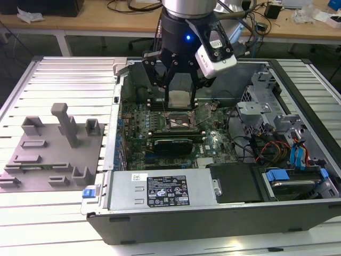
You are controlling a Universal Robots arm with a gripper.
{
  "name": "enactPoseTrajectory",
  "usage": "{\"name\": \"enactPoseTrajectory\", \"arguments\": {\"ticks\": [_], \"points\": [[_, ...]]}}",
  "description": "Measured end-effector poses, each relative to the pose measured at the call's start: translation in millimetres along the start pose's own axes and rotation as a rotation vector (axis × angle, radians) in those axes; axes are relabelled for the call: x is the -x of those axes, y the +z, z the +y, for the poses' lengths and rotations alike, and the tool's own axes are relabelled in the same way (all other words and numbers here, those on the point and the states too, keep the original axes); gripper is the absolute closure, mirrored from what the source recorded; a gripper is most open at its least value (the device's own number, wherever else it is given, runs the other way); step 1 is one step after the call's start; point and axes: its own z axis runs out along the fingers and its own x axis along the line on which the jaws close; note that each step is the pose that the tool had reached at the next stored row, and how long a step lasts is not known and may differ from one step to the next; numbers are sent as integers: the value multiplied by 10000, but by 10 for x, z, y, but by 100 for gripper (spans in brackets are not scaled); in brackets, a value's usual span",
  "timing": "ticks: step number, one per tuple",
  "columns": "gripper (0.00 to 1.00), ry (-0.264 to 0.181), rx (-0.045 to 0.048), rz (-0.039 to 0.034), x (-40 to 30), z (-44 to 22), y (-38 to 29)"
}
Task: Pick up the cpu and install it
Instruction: 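Pick up the cpu and move it towards the insertion slot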
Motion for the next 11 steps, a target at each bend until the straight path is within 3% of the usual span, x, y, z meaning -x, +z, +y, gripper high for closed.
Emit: {"name": "enactPoseTrajectory", "arguments": {"ticks": [7,11], "points": [[45,2,-3,36,103,83,152],[45,3,6,38,143,180,222]]}}
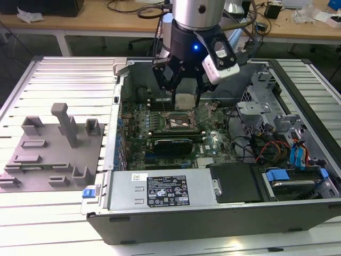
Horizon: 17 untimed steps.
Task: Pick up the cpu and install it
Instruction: 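Pick up the cpu and move it towards the insertion slot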
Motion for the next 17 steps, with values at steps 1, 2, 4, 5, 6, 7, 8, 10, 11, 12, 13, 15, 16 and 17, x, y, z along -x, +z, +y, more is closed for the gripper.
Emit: {"name": "enactPoseTrajectory", "arguments": {"ticks": [1,2,4,5,6,7,8,10,11,12,13,15,16,17], "points": [[45,-1,5,1,2,17,9],[45,-1,12,1,3,32,17],[45,-1,39,3,5,96,50],[45,-1,45,3,7,129,65],[45,0,51,3,11,163,82],[45,-1,55,4,19,201,101],[45,-2,59,4,29,228,122],[45,0,64,4,38,253,148],[45,-1,64,5,40,263,161],[45,-6,66,5,40,275,173],[45,-36,68,6,39,294,191],[45,-140,71,0,36,326,214],[45,-195,73,-10,36,341,223],[45,-255,73,-26,34,356,232]]}}
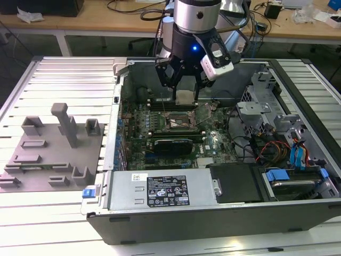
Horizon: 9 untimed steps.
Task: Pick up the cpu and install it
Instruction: 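Pick up the cpu and move it towards the insertion slot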
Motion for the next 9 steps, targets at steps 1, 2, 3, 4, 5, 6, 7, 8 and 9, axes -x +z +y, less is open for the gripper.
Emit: {"name": "enactPoseTrajectory", "arguments": {"ticks": [1,2,3,4,5,6,7,8,9], "points": [[45,-53,0,-16,0,14,9],[45,-134,3,-44,-2,39,28],[45,-182,5,-59,-2,54,40],[45,-219,6,-70,-3,67,50],[45,-289,8,-86,-4,92,72],[45,-316,8,-92,-6,106,86],[45,-340,10,-99,-7,120,102],[45,-370,11,-110,-11,136,127],[45,-397,11,-124,-17,145,156]]}}
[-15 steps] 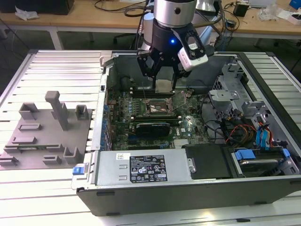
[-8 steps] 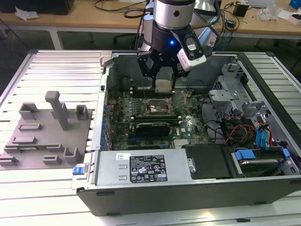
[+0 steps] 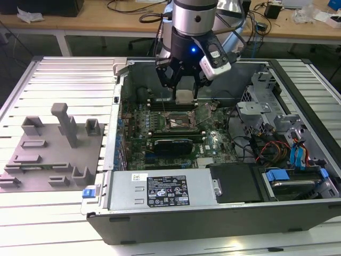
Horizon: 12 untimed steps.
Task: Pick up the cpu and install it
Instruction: 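Pick up the cpu and move it towards the insertion slot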
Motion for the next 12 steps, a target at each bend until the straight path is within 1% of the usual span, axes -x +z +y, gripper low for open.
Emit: {"name": "enactPoseTrajectory", "arguments": {"ticks": [4,6,10,12], "points": [[45,-24,1,-35,-27,21,53],[45,-34,0,-60,-43,54,98],[45,-39,1,-79,-56,112,152],[45,-45,1,-91,-73,136,191]]}}
